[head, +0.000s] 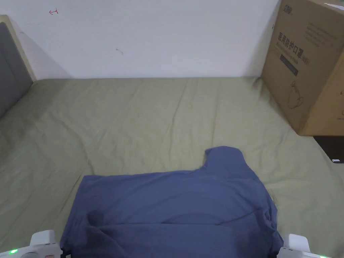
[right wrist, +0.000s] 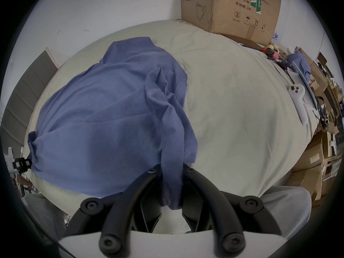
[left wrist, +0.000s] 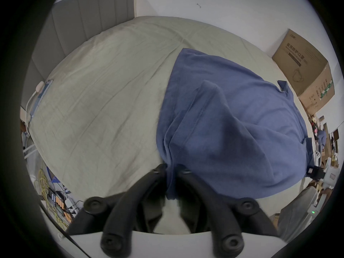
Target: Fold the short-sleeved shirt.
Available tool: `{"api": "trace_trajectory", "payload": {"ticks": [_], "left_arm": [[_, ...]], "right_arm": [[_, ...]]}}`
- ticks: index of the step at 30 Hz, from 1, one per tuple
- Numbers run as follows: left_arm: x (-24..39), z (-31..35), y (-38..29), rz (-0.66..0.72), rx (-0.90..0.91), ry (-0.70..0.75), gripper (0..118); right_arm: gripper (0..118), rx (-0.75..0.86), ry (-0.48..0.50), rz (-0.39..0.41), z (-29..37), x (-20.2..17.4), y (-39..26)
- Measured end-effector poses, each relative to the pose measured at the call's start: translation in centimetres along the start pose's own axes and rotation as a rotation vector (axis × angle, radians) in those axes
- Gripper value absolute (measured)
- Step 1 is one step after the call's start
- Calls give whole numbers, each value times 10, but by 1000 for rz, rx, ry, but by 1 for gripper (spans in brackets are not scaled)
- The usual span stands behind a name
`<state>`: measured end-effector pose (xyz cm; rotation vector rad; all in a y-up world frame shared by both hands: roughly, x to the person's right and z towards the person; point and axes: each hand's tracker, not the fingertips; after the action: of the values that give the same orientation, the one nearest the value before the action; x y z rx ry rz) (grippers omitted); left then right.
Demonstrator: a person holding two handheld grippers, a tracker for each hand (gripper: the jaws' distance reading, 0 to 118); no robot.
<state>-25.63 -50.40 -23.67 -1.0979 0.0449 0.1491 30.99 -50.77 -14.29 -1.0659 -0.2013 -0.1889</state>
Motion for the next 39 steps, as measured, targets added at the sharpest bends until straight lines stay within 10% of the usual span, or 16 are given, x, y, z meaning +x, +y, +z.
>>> {"api": "trace_trajectory", "payload": {"ticks": [1, 3, 6, 21, 24, 27, 29, 39], "left_arm": [[3, 3, 2, 0, 0, 11, 69], [9, 20, 9, 7, 14, 7, 75], [27, 67, 29, 4, 202, -102, 96], [138, 225, 85, -140, 963, -112, 94], [146, 216, 83, -158, 986, -94, 70], [146, 201, 86, -159, 967, -97, 4], [147, 190, 88, -149, 941, -76, 0], [110, 102, 157, -136, 609, -114, 0]], "right_arm": [[38, 9, -1, -2, 7, -1, 3], [45, 80, -18, 22, 23, -3, 14], [89, 246, 9, 46, 64, -12, 41], [91, 966, -6, 166, 216, -92, 111], [83, 967, -8, 178, 218, -104, 110], [42, 962, 2, 184, 214, -109, 111], [1, 952, 11, 188, 208, -112, 112], [0, 888, 17, 218, 174, -120, 141]]}}
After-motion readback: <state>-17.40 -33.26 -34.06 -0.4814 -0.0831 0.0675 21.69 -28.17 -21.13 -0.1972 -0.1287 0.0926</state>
